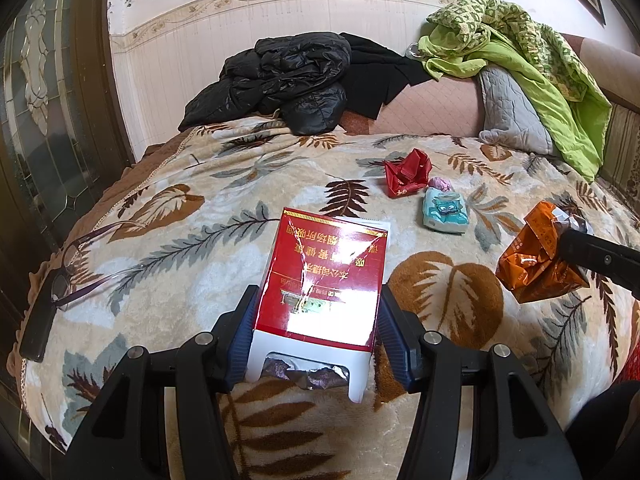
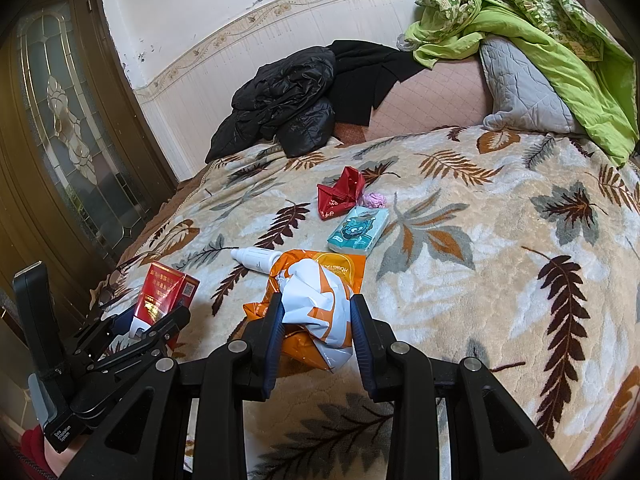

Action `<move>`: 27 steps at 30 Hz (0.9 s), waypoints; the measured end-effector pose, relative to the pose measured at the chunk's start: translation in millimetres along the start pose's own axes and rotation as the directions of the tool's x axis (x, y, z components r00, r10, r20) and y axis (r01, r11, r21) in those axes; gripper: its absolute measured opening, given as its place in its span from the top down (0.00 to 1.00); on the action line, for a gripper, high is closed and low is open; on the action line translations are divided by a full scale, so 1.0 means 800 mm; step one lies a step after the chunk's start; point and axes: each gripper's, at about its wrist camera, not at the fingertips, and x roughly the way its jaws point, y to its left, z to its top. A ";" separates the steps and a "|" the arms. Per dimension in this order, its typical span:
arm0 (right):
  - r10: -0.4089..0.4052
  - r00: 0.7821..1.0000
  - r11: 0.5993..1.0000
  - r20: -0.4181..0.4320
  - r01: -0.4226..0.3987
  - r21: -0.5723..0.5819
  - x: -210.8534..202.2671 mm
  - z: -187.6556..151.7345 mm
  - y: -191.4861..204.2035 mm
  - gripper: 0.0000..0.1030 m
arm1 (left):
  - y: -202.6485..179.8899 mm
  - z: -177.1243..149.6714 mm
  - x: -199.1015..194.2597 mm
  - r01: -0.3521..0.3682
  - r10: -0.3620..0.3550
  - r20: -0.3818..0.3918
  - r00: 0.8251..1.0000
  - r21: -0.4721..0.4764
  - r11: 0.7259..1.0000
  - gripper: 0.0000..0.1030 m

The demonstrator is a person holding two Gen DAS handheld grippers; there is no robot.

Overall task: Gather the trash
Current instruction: 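Lift the red cigarette pack with the left tool while the right tool lifts the wrapper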

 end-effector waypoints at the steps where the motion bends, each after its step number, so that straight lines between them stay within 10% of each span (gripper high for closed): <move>1: 0.000 1.000 1.000 0.000 0.000 0.000 0.000 0.000 0.000 0.66 | 0.000 0.000 0.000 0.000 0.000 0.000 1.000 0.000 1.000 0.46; 27: 0.001 1.000 1.000 0.000 -0.001 0.002 0.000 0.001 -0.002 0.66 | -0.006 -0.002 0.001 0.011 -0.011 -0.001 1.000 0.005 1.000 0.46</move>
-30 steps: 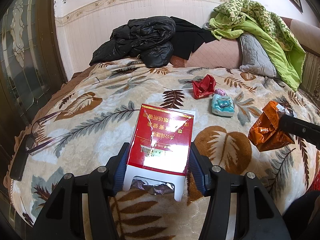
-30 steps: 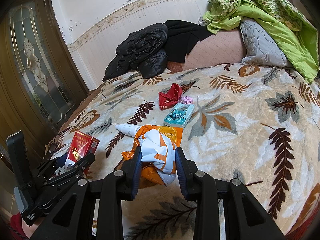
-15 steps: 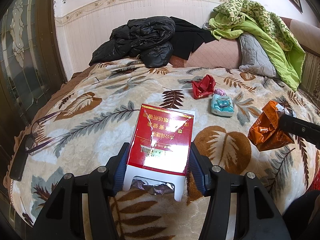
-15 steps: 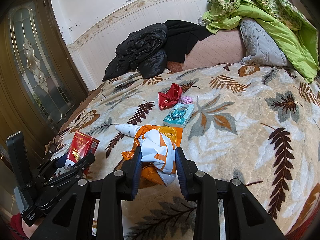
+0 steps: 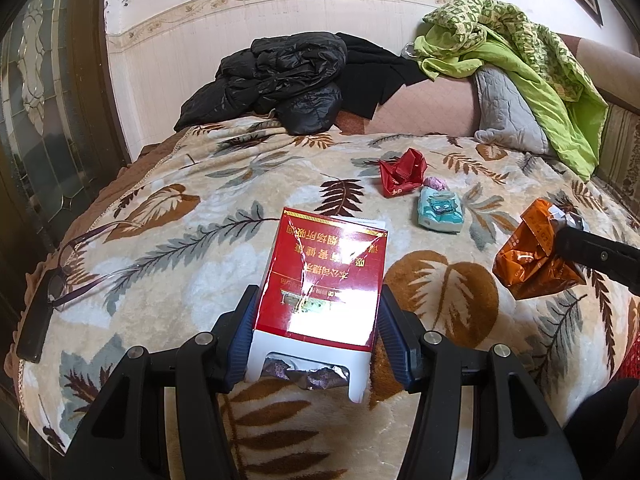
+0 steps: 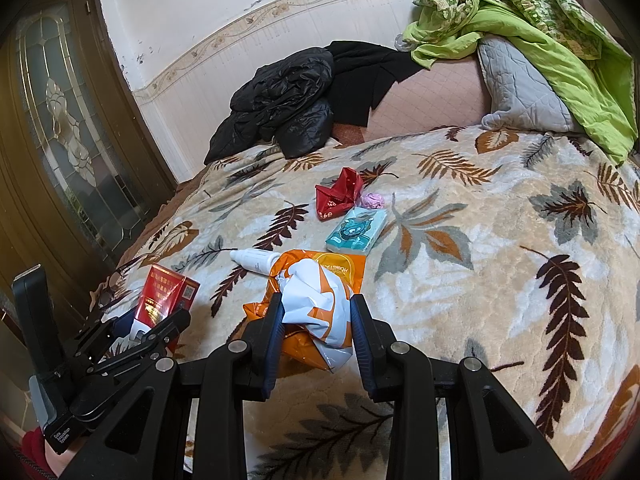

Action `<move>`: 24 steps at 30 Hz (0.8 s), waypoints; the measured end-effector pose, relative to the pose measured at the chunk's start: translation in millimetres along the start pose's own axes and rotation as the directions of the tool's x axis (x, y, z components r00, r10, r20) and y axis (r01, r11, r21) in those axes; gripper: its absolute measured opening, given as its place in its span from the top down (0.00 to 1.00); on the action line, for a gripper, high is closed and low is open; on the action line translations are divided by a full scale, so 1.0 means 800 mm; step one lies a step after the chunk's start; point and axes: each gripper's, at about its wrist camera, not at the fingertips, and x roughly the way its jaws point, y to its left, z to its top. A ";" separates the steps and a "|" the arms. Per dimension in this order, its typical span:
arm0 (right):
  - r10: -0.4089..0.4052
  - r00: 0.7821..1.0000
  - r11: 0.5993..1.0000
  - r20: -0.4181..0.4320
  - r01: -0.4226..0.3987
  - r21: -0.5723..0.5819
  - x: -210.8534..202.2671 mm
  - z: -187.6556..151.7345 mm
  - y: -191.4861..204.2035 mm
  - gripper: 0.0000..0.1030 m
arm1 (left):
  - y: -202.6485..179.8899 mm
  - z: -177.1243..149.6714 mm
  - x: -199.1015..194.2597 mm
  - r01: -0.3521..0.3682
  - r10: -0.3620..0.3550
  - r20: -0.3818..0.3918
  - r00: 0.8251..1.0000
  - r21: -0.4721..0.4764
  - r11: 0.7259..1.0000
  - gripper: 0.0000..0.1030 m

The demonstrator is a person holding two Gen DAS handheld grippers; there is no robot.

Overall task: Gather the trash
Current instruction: 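Lift the red cigarette pack with the left tool while the right tool lifts the wrapper, then carry both items over the red wastebasket and open both tools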

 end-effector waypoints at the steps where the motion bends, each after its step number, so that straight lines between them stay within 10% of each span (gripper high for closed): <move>1: 0.000 1.000 1.000 -0.001 0.000 0.001 0.000 0.000 0.000 0.66 | -0.001 0.000 0.000 0.001 -0.001 0.000 1.000 0.001 1.000 0.46; 12: 0.000 1.000 1.000 0.008 0.000 0.015 -0.001 -0.001 -0.005 0.66 | -0.004 -0.001 -0.002 0.021 -0.021 0.005 1.000 -0.002 1.000 0.46; 24: -0.105 0.987 0.985 0.125 0.085 0.150 -0.135 0.000 -0.080 0.67 | -0.101 0.005 -0.057 0.311 -0.313 0.000 0.950 0.131 0.941 0.46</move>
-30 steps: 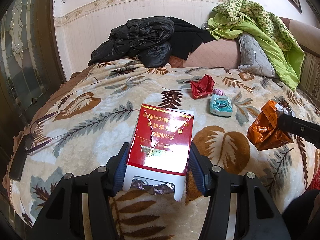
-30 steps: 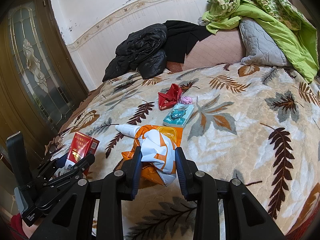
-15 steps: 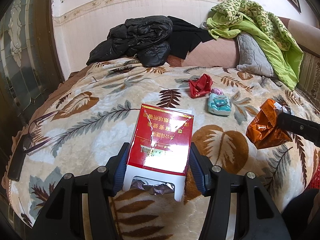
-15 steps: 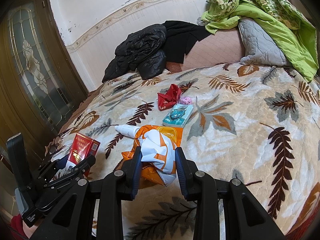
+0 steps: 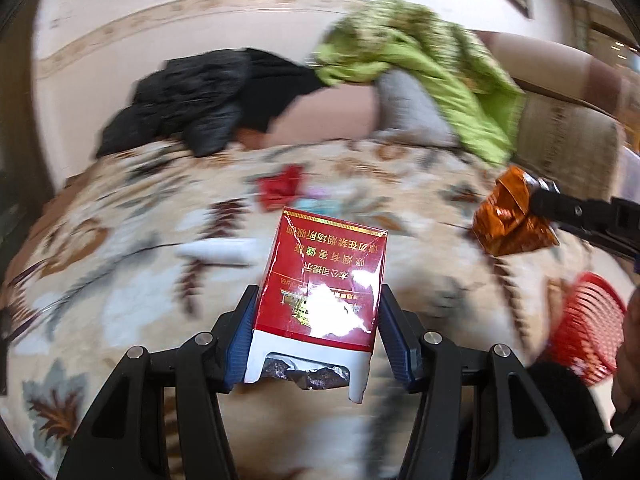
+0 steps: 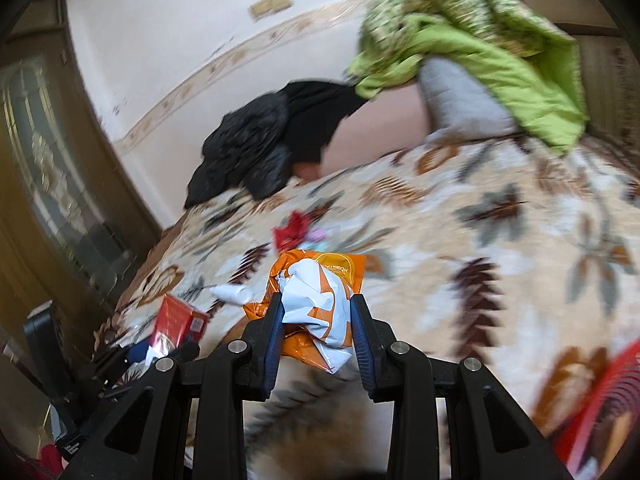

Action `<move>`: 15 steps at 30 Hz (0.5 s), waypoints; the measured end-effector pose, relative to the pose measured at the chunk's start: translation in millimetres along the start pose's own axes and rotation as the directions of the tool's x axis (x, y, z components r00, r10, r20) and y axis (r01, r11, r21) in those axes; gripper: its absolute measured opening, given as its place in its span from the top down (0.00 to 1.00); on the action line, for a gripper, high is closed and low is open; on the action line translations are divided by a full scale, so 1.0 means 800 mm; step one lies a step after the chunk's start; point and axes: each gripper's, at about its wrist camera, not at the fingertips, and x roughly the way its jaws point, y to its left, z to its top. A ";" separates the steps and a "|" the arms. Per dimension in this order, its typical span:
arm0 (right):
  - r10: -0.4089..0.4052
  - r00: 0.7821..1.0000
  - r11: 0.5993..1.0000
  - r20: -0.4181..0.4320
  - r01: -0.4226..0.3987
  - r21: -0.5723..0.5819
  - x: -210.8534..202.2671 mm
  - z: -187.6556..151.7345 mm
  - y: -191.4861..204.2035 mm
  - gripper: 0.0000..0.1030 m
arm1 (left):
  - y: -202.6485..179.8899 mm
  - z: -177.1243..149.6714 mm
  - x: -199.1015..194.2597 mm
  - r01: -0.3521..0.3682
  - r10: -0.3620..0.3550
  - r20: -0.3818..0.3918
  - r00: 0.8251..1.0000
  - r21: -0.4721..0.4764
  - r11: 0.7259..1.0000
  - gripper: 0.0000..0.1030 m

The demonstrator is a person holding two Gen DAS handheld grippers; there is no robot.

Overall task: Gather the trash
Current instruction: 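Carry both items over the red wastebasket and open both tools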

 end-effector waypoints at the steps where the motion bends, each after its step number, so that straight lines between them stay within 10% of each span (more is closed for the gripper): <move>1: -0.027 0.999 1.000 0.016 0.027 0.016 -0.022 0.001 -0.017 0.67 | -0.017 0.004 -0.002 0.033 -0.033 -0.001 0.999 0.016 0.999 0.46; 8: -0.242 0.968 0.962 0.073 0.229 0.148 -0.148 -0.013 -0.128 0.66 | -0.159 0.043 -0.010 0.327 -0.320 -0.069 0.945 0.164 0.930 0.45; 15: -0.403 0.912 0.879 0.075 0.363 0.310 -0.247 -0.046 -0.223 0.66 | -0.312 0.050 0.014 0.602 -0.553 -0.257 0.792 0.184 0.777 0.45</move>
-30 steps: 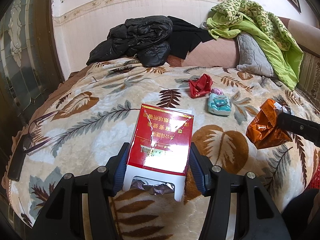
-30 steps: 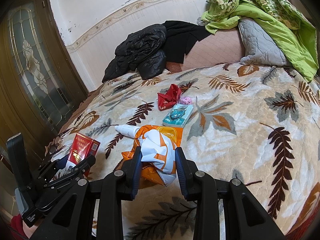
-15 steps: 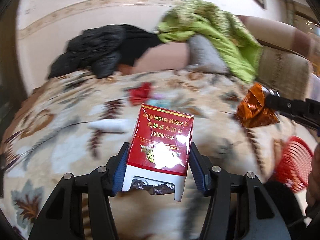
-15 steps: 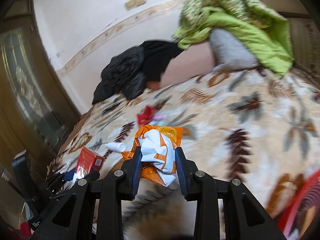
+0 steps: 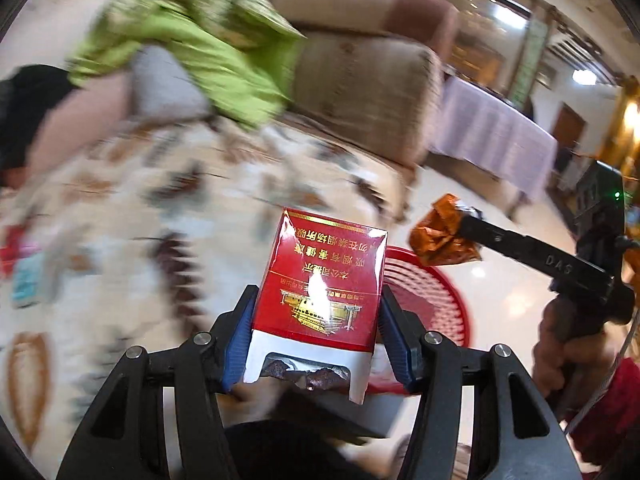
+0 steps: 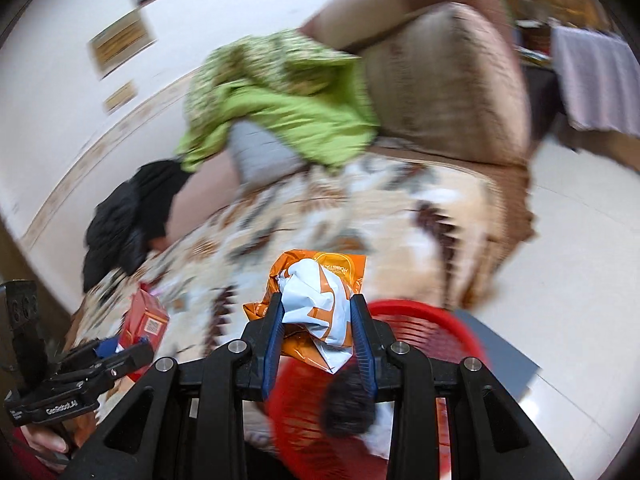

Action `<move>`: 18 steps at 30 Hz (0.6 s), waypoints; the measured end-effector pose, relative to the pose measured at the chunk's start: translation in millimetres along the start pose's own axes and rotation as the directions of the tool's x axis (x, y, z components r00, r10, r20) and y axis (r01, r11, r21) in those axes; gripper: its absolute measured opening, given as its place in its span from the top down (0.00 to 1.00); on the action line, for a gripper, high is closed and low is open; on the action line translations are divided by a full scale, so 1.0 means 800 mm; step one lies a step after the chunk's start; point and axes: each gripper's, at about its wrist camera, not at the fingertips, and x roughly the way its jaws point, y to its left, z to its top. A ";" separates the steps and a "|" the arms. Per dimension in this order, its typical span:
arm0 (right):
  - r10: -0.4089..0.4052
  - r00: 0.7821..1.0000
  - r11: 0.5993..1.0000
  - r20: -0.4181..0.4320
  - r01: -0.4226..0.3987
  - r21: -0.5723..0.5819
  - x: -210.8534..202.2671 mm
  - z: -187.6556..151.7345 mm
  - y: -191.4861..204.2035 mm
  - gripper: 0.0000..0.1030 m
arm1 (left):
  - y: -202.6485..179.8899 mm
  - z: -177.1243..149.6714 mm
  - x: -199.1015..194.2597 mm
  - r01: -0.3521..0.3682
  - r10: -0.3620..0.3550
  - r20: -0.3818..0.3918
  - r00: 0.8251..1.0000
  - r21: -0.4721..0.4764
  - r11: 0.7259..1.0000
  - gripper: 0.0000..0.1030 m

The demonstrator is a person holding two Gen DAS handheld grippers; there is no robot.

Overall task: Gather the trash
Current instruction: 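Carry both items over the red wastebasket and open both tools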

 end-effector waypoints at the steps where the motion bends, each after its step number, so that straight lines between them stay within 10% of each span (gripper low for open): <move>1: -0.007 1.000 1.000 -0.004 0.007 0.011 -0.003 0.000 -0.011 0.66 | -0.016 0.004 0.021 0.033 -0.033 -0.033 0.999 0.011 0.999 0.45; 5: -0.037 0.999 0.998 -0.017 0.038 0.041 -0.003 -0.004 -0.035 0.63 | -0.051 0.008 0.069 0.119 -0.115 -0.124 0.986 0.022 0.993 0.41; 9: -0.061 0.998 0.996 -0.028 0.063 0.070 0.004 -0.004 -0.050 0.36 | -0.054 0.002 0.081 0.116 -0.116 -0.167 0.979 -0.007 0.993 0.36; 18: 0.013 0.999 0.999 -0.033 -0.011 0.044 0.027 0.005 -0.012 0.36 | 0.016 -0.002 0.032 0.026 -0.036 -0.096 0.995 -0.103 0.994 0.35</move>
